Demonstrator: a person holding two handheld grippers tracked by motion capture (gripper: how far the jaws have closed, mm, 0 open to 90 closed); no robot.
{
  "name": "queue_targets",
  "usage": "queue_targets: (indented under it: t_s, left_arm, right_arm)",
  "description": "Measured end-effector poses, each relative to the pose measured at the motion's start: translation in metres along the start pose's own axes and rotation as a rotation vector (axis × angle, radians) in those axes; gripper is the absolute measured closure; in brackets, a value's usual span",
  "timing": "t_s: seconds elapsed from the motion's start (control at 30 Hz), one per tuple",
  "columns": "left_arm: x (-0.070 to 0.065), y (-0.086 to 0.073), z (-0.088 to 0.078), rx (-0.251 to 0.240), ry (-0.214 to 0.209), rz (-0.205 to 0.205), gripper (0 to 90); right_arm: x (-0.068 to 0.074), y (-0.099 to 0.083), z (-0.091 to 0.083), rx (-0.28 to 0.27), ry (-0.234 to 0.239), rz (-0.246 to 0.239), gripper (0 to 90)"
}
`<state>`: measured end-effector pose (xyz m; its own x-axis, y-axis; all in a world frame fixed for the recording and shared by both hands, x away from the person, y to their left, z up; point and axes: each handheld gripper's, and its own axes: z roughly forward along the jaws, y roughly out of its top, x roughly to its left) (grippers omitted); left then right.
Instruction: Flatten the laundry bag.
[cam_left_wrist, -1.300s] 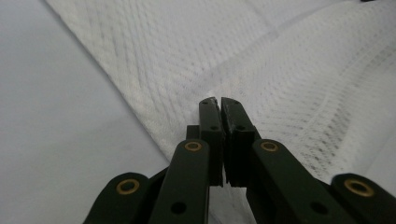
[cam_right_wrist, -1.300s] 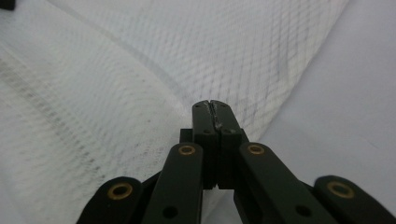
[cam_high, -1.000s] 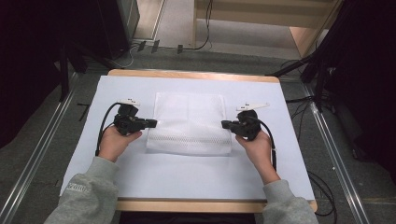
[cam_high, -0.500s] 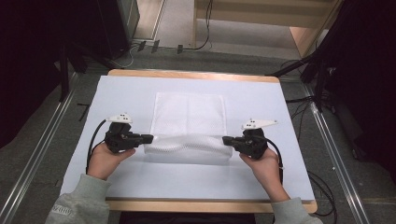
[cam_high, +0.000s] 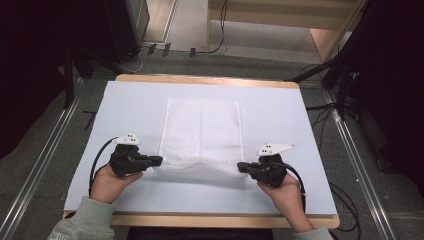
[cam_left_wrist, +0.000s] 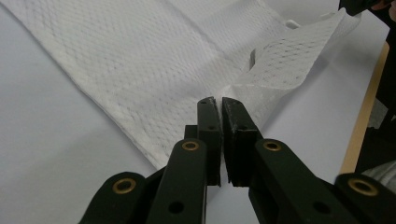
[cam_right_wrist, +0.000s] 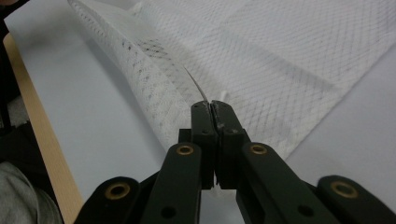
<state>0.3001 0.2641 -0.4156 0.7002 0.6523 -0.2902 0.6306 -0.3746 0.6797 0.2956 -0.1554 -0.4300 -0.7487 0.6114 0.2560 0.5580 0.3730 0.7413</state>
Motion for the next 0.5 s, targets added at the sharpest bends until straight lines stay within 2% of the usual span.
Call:
queue_targets:
  t_s: [0.23, 0.33, 0.4, 0.5]
  left_arm:
    - [-0.002, -0.007, -0.001, 0.014, -0.006, -0.017, 85.7]
    - [-0.003, -0.011, -0.003, 0.022, -0.015, -0.019, 81.1]
    - [-0.004, -0.011, -0.006, 0.012, -0.028, -0.019, 75.1]
    - [-0.003, -0.011, -0.013, -0.033, -0.037, -0.039, 67.6]
  right_arm:
    - [0.003, -0.004, -0.001, 0.016, 0.018, -0.003, 88.3]
    - [0.003, -0.006, -0.001, 0.022, 0.024, -0.008, 85.2]
    - [0.004, -0.005, -0.003, 0.009, 0.024, -0.003, 81.7]
    - [0.005, -0.004, -0.010, -0.024, 0.013, -0.012, 77.5]
